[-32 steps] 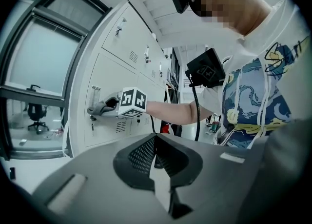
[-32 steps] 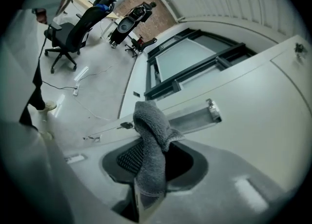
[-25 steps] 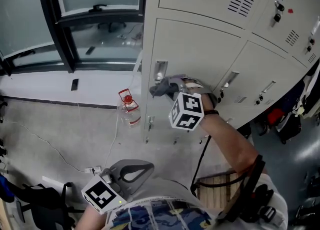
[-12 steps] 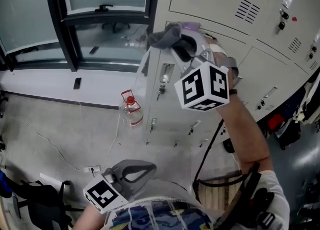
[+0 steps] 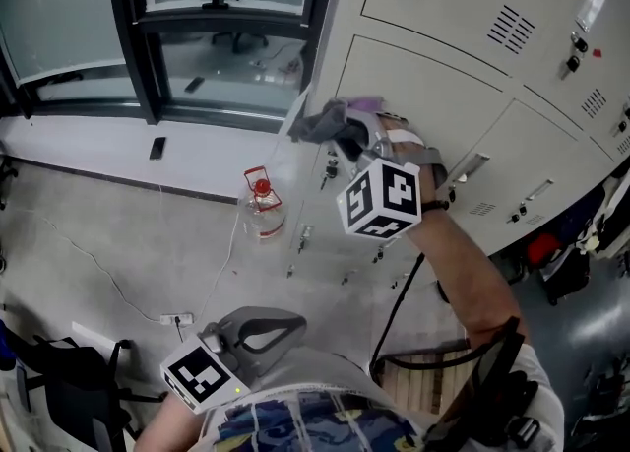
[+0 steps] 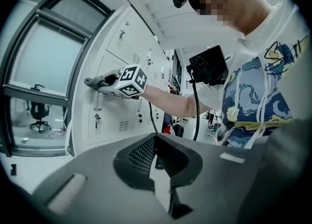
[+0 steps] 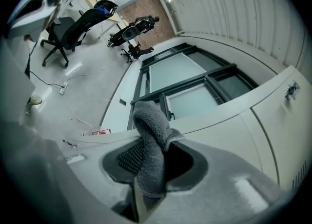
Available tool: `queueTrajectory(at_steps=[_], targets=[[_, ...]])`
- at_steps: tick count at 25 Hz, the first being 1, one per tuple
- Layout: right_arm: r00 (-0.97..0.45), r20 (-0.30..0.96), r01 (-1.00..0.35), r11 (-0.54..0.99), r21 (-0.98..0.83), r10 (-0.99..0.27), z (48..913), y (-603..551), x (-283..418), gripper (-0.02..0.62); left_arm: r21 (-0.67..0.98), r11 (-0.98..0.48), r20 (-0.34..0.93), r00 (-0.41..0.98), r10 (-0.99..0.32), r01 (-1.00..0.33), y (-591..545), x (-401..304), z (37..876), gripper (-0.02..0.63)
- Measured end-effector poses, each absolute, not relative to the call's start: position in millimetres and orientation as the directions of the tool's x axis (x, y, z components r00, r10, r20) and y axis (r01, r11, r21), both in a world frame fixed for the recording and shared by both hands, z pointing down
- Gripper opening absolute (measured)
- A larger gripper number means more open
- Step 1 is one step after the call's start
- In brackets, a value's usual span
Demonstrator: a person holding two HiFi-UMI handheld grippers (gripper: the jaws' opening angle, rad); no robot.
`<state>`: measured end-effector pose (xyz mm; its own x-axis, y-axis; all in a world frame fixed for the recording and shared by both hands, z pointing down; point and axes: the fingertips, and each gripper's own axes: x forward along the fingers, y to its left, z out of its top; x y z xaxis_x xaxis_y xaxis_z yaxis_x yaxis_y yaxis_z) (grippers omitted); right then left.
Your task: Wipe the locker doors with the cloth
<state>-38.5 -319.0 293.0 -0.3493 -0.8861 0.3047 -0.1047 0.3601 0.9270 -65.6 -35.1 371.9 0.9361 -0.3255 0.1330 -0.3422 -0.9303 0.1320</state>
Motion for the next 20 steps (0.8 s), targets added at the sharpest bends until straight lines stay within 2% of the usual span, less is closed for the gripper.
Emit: queueTrajectory(at_steps=[8,17,20], targets=[[-0.289,0.293,-0.017,0.311,0.95,-0.911,318.3,-317.3,-39.7,0.114,0.132,-0.934,0.131,0.94,-0.316,-0.333,-32.7,-63.5,372.3,0.002],[-0.316,0.516,-0.088,0.566,0.82,-0.797,391.5,-316.0,-40.1,0.114,0.136,-0.928,0.137,0.934,-0.329,-0.346,-33.7,-67.9,374.9,0.002],[-0.338,0.53,-0.092,0.588,0.804,-0.778,394.5,-313.1,-40.4,0.114,0.14,-0.928,0.139,0.935,-0.327,-0.345,-33.2,-66.4,376.0,0.002]])
